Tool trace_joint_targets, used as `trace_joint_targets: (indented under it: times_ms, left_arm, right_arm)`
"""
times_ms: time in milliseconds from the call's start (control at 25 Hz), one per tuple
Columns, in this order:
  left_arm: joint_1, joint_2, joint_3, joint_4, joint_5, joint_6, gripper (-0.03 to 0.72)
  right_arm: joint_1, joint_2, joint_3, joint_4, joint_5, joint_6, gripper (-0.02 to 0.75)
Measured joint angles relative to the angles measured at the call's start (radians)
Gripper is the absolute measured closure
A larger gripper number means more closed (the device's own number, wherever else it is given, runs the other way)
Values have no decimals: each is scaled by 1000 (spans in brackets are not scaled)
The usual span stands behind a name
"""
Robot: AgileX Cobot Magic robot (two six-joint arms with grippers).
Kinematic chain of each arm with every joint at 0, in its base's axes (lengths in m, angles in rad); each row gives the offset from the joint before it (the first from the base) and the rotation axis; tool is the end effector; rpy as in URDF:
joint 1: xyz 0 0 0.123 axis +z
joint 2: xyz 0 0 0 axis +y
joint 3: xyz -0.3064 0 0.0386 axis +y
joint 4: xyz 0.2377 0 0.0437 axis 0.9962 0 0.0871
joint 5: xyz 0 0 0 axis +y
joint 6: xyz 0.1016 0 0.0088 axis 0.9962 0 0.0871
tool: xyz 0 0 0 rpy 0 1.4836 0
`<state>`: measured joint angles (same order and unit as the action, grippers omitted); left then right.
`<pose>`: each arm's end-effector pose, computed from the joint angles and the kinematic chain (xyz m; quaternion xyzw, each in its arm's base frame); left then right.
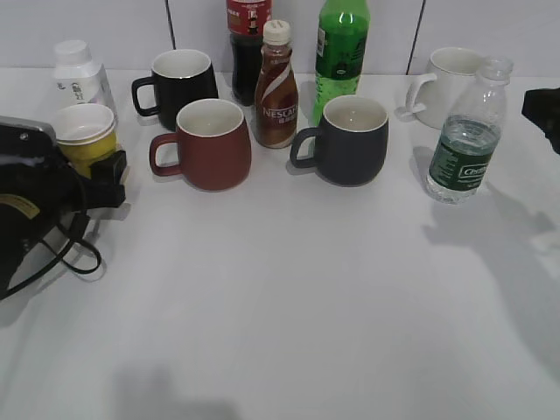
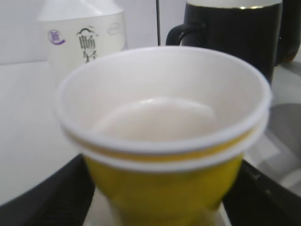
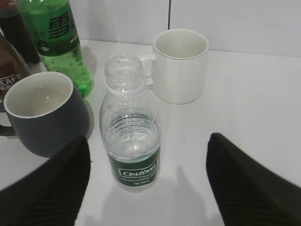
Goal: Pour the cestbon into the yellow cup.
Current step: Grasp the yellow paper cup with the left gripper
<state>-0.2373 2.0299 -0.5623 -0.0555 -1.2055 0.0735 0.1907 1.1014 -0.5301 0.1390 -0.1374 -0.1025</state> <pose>0.3304 -0.0745 0.1308 0.0946 0.7604 -0.0391 0.6413 0.2117 0.0389 0.2871 -0.0582 0.8168 0.0570 0.5712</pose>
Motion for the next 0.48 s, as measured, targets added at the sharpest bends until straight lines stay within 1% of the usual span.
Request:
trace_joint_targets:
  times_ms: [200, 320, 480]
  left_arm:
    - [0, 40, -50, 0, 3, 0, 61]
    - [0, 42, -86, 0, 43, 0, 65]
    - [0, 43, -135, -1, 100, 0, 101]
  right_arm:
    - [0, 0, 0, 0, 0, 0, 161]
    - [0, 0, 0, 0, 0, 1, 161]
    - [0, 0, 0, 0, 0, 2, 161]
